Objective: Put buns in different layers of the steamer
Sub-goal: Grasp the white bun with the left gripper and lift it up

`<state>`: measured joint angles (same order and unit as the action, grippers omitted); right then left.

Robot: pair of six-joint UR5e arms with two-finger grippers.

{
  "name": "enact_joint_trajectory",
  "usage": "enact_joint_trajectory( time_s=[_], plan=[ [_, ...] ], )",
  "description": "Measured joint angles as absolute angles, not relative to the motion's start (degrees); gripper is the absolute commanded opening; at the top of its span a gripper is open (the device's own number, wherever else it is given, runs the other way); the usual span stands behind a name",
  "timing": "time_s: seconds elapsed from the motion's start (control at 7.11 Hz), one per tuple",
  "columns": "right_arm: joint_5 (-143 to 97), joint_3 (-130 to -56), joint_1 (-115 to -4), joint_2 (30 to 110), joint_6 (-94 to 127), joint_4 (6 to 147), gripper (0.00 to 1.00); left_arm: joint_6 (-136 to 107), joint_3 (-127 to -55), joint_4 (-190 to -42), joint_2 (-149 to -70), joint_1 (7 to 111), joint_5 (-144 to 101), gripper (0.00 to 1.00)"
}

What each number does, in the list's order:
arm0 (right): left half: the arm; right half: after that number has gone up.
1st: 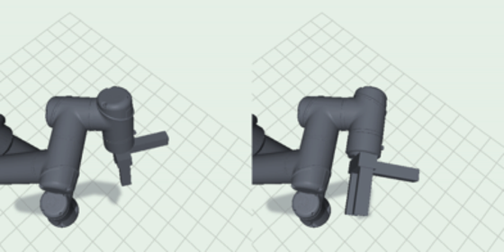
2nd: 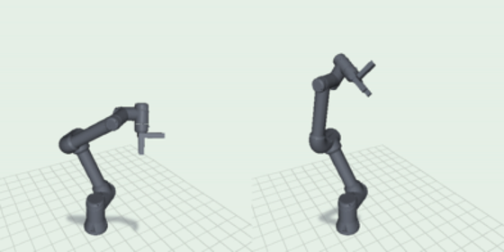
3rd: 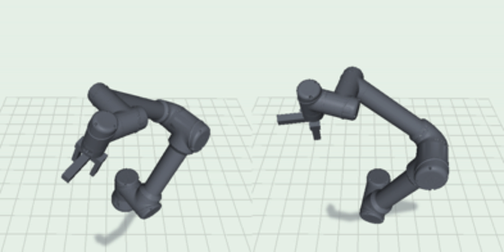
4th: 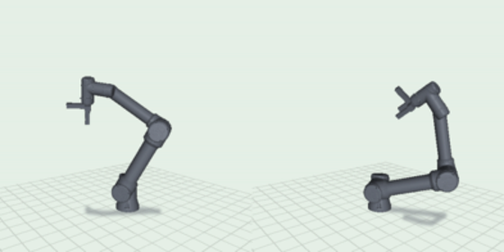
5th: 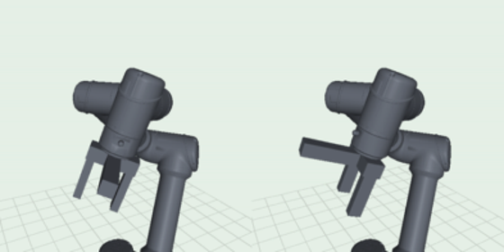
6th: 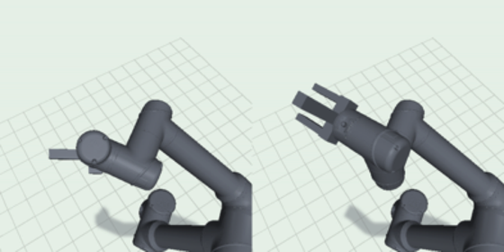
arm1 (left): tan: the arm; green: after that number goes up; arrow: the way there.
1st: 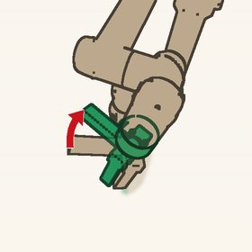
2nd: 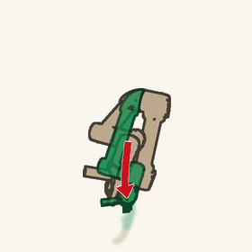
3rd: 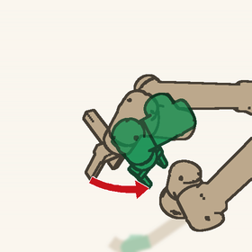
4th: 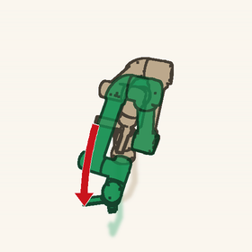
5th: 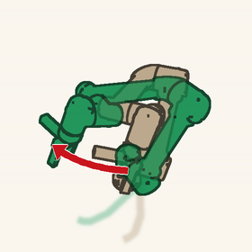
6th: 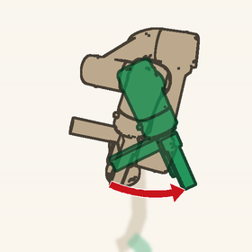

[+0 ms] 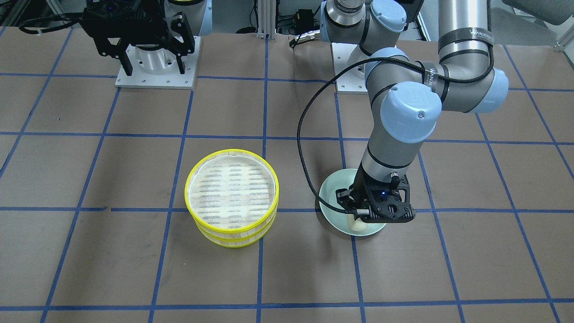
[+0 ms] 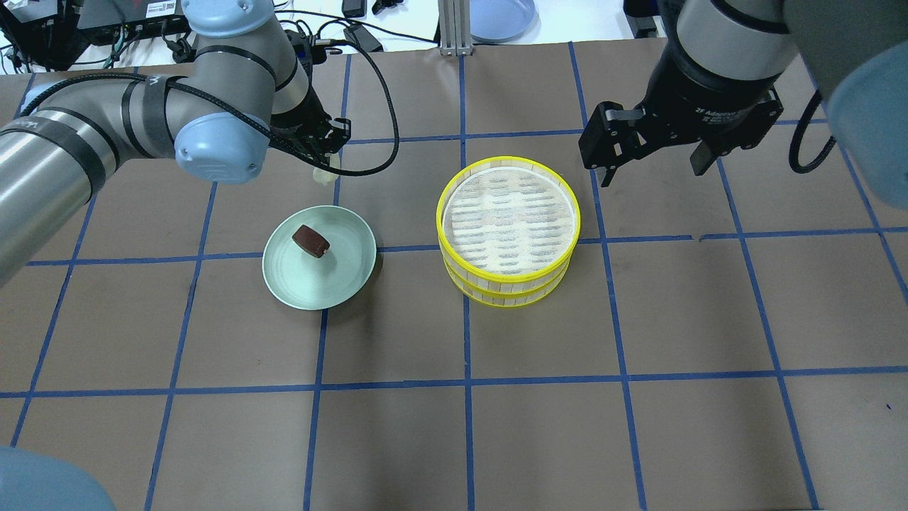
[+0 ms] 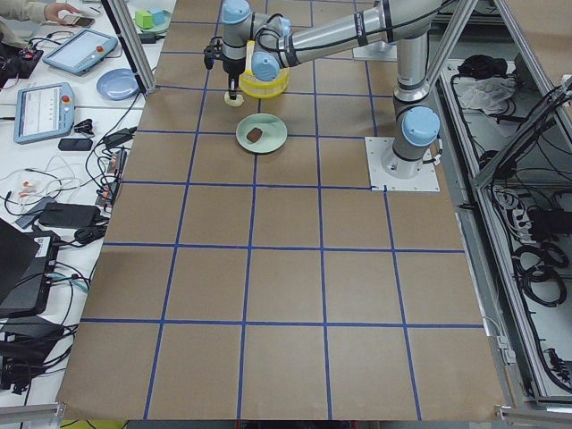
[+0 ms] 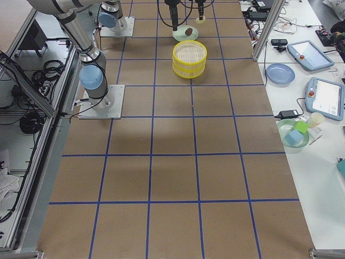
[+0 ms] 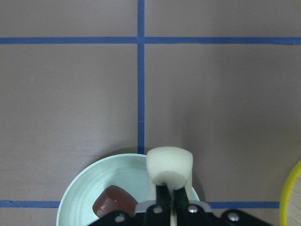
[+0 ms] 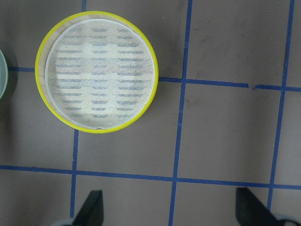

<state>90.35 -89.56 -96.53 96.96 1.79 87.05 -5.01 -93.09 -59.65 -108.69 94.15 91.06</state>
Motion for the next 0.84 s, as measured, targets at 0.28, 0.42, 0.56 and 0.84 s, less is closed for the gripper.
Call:
enact_joint_trajectory(
  time_s=[0.28,0.42,0.56,0.84],
  plan=[
    [90.4,-89.6,-96.6,97.0,1.8,86.9,1.0,-8.6,-93.2,-59.2,-109.0,97.4,91.5,0.01],
    [90.4,-89.6,-96.6,97.0,1.7,86.9,1.0,-9.6,-93.6,-59.2,-109.2,98.2,92.0,0.01],
    [90.4,-89.6,-96.6,97.1,1.7,86.8,1.0,-9.9,-94.0,-59.2,-109.3,98.6,92.2,0.01],
    [90.4,-89.6,-96.6,96.6,1.7,86.9,1.0,-10.0,-94.4,-59.2,-109.3,98.8,92.4,0.01]
  ],
)
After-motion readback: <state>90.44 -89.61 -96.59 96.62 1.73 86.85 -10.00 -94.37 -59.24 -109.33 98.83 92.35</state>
